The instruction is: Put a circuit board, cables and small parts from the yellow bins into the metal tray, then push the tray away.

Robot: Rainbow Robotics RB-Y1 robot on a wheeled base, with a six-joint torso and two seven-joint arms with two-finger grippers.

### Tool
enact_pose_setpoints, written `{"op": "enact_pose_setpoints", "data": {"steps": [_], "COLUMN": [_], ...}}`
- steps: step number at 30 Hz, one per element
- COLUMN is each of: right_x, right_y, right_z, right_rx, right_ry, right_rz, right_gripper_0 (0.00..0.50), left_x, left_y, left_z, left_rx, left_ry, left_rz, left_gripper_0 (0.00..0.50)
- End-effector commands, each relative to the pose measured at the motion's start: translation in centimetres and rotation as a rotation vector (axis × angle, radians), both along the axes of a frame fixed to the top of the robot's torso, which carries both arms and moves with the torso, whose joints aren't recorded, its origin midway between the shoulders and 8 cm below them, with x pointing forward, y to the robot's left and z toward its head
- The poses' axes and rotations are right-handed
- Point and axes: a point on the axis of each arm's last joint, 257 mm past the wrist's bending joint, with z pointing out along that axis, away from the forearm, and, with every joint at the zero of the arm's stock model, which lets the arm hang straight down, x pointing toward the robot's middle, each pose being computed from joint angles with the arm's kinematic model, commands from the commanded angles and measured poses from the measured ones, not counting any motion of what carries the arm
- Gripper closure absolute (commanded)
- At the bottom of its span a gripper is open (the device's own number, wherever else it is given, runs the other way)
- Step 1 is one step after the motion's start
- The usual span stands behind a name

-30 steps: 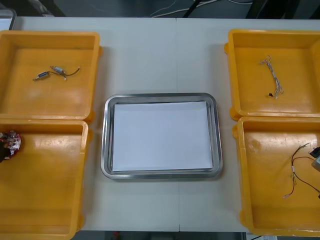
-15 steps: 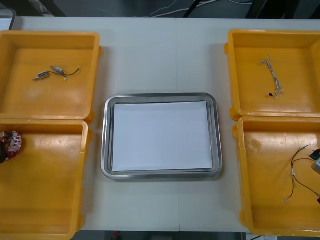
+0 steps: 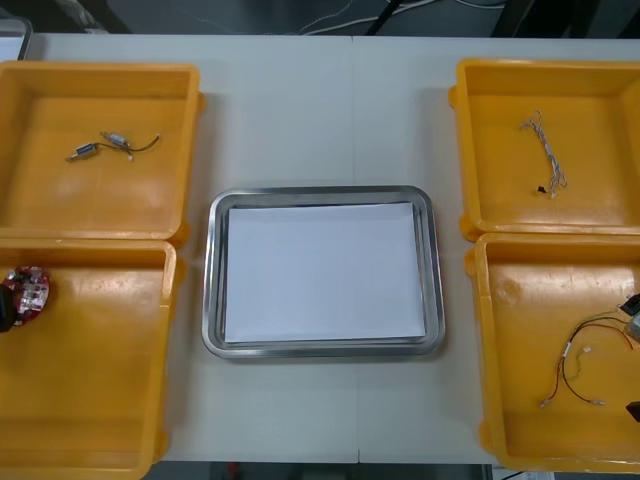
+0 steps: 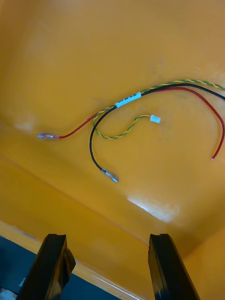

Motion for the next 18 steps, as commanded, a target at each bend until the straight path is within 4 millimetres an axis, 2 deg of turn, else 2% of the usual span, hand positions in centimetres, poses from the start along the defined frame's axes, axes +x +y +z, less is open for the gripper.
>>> {"op": "enact_pose_setpoints", "data": {"steps": [1, 7, 18], "right_x": [2.4, 3.8, 5.9], "right_y": [1.0, 1.5, 3.2], "right_z": [2.6, 3.3, 4.4], "right_rx": [0.046, 0.081, 0.163], "right_ry": [-0.056, -0.064, -0.064], "right_rz": [-0.113, -0.232, -0.495], "right_gripper_0": [0.000, 0.000, 0.000], "left_x": [-2.3, -3.8, -5.3], "left_y": [-1.1, -3.3, -6.4], "left_z": [-0.5, -0.8, -1.9], "left_rx": [0.008, -0.010, 0.011], "left_ry": [0.019, 0.018, 0.011], "left_rz": [-0.020, -0.040, -0.061], "left_gripper_0": [0.500, 0.500, 0.500]}}
